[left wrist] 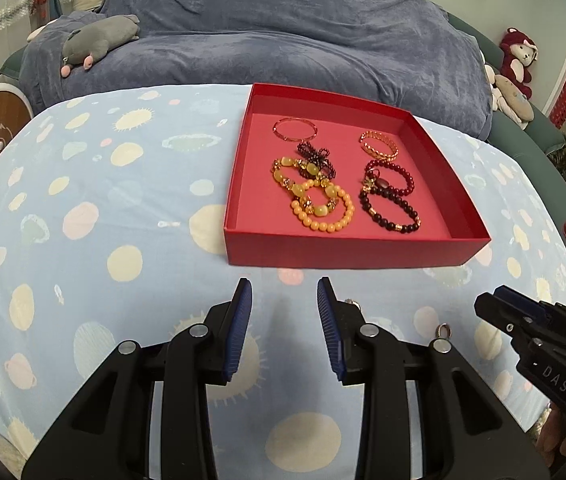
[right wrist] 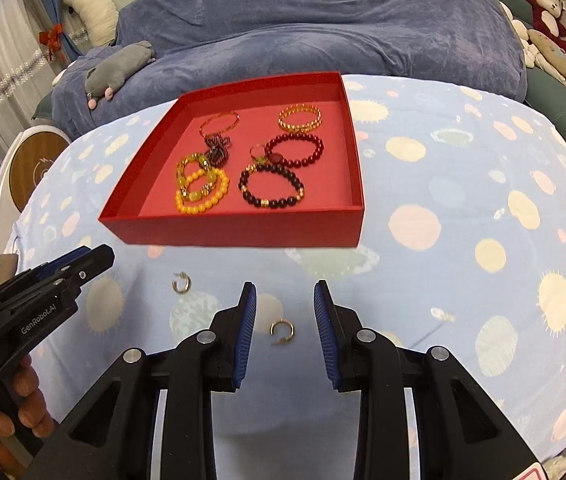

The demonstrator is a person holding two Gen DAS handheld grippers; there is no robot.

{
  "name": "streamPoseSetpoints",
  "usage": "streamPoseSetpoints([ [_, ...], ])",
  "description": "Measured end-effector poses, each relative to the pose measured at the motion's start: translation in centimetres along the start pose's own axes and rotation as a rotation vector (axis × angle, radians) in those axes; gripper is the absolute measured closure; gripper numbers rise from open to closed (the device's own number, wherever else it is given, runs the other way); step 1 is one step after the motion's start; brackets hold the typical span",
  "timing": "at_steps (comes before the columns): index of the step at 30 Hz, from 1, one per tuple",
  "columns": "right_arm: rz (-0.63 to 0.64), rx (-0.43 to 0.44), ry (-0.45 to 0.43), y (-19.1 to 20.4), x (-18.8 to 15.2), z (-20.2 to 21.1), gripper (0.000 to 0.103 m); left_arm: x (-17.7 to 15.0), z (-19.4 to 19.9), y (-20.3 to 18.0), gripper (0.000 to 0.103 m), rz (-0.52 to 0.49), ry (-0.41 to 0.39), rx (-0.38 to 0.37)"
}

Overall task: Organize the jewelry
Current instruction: 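Withdraw both grippers from the box toward the gold hoop earrings, then grasp one gold hoop earring with the right gripper while the left gripper grasps the other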

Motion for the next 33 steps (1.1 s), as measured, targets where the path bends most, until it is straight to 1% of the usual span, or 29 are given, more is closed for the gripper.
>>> streamPoseSetpoints([
  [5, -0.024, -0.008, 0.030, -0.3, -2.5, -1.3, 0.073, -2.2, -0.2, -0.1, 0.070, 0.014, 0.026, 0.003],
  [9, -0.035, -0.008, 0.046, -0.4, -3.4, -2.3, 0.073, -3.4, -0.5, 0.0, 0.070, 0.016, 0.041, 0.009],
  [15, -0.049, -0.009, 0.055, -0.6, -3.7, -3.3, 0.073, -3.9, -0.9, 0.0, 0.070, 0.020, 0.055, 0.006],
  [21, -0.035, -0.012, 0.052, -0.3, -3.5, -3.6, 0.074, -4.2, -1.2, -0.1, 0.070, 0.021, 0.064, 0.003],
  [23, -0.032, -0.016, 0.052, -0.3, -3.4, -3.6, 0.076, -4.3, -1.2, -0.1, 0.070, 0.018, 0.067, 0.005],
  [28, -0.030, -0.037, 0.050, -0.5, -3.3, -3.7, 0.087, -4.4, -1.3, -0.2, 0.070, 0.017, 0.070, 0.003],
  [29, -0.031, -0.036, 0.049, -0.6, -3.2, -3.7, 0.087, -4.4, -1.3, -0.2, 0.070, 0.016, 0.070, 0.002],
  [30, -0.030, -0.037, 0.050, -0.6, -3.2, -3.7, 0.087, -4.4, -1.3, -0.2, 0.068, 0.016, 0.070, 0.003],
  [31, -0.028, -0.038, 0.050, -0.6, -3.2, -3.7, 0.087, -4.4, -1.3, -0.2, 0.062, 0.017, 0.068, 0.002],
  [33, -0.031, -0.037, 0.051, -0.7, -3.3, -3.6, 0.087, -4.2, -1.2, -0.3, 0.055, 0.019, 0.060, 0.001],
])
Point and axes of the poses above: each gripper's, at about its wrist camera, not at the fingertips, and z roughly against the way its jaws point, y to its left, x to its top, the point moved 9 cm from there along -z, roughly the way its jaws point, and after that the axes turned 12 degrees about x, right-handed, at the moved point
